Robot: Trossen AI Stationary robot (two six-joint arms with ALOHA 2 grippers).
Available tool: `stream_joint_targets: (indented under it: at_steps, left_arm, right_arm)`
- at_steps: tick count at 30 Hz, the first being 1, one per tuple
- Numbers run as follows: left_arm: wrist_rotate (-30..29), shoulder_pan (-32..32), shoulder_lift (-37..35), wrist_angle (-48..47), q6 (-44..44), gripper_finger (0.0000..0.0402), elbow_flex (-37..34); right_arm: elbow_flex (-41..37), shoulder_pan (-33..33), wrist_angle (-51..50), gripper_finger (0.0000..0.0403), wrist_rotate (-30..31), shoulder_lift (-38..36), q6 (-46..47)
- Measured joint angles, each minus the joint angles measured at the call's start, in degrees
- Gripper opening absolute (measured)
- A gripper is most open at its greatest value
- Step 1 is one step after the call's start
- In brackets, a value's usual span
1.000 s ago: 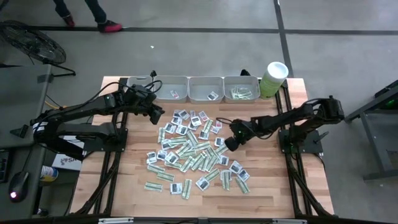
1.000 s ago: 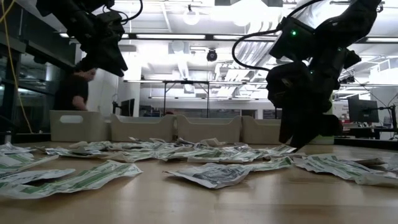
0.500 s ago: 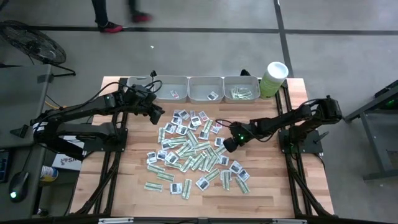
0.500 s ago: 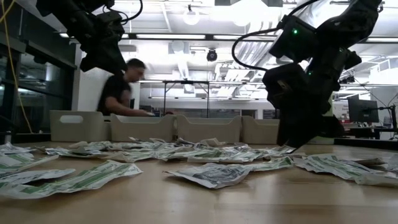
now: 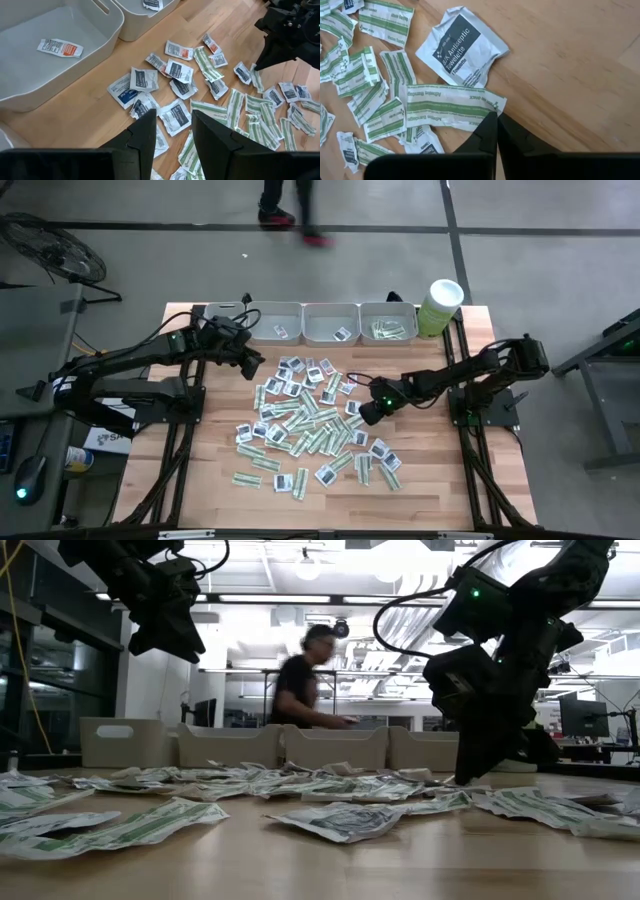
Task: Pick & Place First Aid Supplies
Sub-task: Put the green bandage into the right gray bin
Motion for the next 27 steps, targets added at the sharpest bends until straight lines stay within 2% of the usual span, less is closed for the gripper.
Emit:
stream_joint_targets:
  at_steps: [5, 10, 20, 27]
  left_arm:
    - [0.9, 0.0, 0.0, 0.0, 0.0, 0.0124, 0.0]
    - [0.9, 0.0, 0.0, 0.0, 0.0, 0.0124, 0.0]
    - [0.9, 0.0, 0.0, 0.0, -0.8, 0.0124, 0.0]
    - [0.9, 0.0, 0.0, 0.1, -1.0, 0.0124, 0.0]
  right_arm:
    - [0.2, 0.2, -0.4, 0.0001, 0.6, -2.8, 1.0]
    - [0.2, 0.2, -2.3, 0.0001, 4.2, -9.1, 1.2]
    - [0.3, -2.5, -12.4, 0.0, 19.6, -26.7, 0.7]
    - [0.3, -7.2, -15.2, 0.0, 29.7, -32.0, -0.3]
